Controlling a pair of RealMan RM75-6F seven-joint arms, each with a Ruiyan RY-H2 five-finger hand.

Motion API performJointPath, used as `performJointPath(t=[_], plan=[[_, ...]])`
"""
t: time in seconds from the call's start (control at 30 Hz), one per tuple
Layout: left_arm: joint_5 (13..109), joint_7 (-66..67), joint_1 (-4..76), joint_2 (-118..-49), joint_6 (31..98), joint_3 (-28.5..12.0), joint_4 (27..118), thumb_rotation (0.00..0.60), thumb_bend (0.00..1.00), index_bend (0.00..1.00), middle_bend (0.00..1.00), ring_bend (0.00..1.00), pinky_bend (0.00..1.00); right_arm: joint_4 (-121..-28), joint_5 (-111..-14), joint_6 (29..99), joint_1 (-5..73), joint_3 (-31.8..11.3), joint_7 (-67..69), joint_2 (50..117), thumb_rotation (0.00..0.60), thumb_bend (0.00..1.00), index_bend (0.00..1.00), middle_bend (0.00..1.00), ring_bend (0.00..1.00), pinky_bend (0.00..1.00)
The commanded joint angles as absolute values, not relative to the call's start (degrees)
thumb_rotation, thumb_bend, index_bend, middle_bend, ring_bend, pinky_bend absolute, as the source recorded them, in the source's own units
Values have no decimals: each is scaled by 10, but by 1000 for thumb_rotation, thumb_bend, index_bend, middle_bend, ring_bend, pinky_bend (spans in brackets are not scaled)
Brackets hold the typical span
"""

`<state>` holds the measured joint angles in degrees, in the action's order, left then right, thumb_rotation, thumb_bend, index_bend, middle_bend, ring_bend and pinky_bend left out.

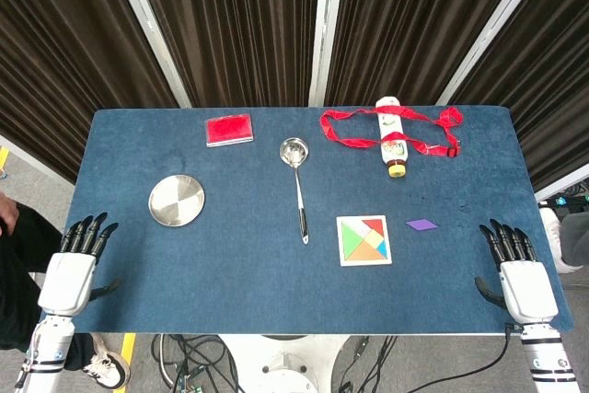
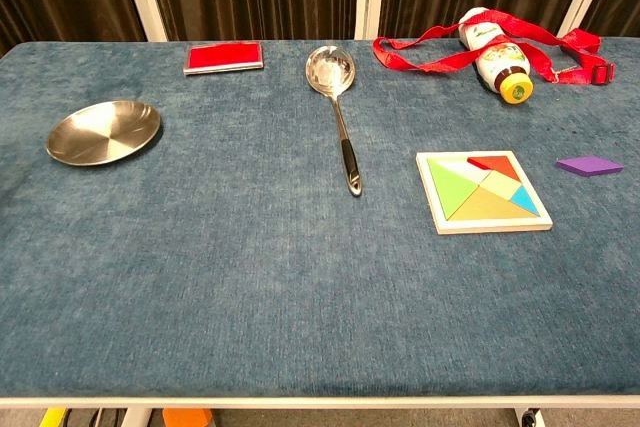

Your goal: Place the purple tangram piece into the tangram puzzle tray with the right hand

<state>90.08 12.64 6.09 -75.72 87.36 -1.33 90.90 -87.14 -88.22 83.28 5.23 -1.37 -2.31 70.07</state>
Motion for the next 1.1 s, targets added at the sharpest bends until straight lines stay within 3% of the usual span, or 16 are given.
performJointPath(t=[0.03,0.73,1.1], plan=[[904,126,61,-758,876,-13,908,600,0,110,35,0,115,-870,-884,834,52,-14,-23,701,600,188,0,0,0,0],[903,118,62,-765,869,-10,898,600,0,85,35,0,114,-856,-858,783,84,-32,-54,673,600,189,0,0,0,0],[902,128,66,-770,858,-6,901,600,0,85,35,0,114,-829,-816,609,204,-67,-104,657,600,213,0,0,0,0]])
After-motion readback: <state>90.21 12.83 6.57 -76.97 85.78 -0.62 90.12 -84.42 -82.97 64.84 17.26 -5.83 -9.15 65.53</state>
